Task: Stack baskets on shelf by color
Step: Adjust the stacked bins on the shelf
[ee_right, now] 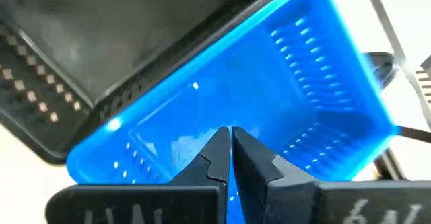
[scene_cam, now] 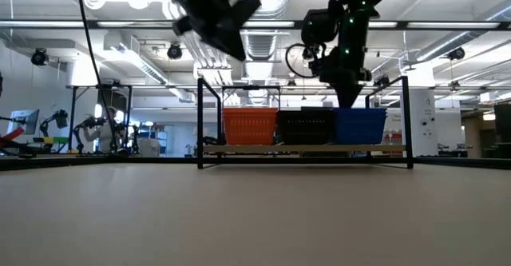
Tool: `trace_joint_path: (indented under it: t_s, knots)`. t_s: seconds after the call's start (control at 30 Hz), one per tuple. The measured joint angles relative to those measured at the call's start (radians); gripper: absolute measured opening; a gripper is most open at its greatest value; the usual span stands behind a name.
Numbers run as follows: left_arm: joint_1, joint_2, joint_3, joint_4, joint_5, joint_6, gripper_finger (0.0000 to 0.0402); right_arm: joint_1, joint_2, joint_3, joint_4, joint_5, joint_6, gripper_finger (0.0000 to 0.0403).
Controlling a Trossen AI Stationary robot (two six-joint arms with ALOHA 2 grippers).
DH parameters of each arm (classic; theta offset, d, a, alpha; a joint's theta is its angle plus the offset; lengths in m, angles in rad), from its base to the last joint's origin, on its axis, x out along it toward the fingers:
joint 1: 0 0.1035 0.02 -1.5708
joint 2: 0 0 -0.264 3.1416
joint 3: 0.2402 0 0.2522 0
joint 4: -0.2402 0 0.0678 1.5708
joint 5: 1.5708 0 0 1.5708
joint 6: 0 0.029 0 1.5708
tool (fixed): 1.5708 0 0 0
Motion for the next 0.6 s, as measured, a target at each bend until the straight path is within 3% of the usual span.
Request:
trace_joint_path:
  t_s: [0.2,0.37,0.6]
  knots:
    - [0.292,0.026,-0.011,0.154,0.319,0.198,0.0000,0.000,-0.028,-0.081,0.017,-0.023,-0.029,0.0009]
    - [0.394,0.118,0.004,0.195,0.342,0.245,0.0000,-0.002,-0.096,-0.178,0.097,-0.046,-0.040,0.0009]
    - [0.450,0.212,0.016,0.244,0.371,0.300,0.0000,-0.002,-0.173,-0.304,0.247,-0.071,-0.033,0.0009]
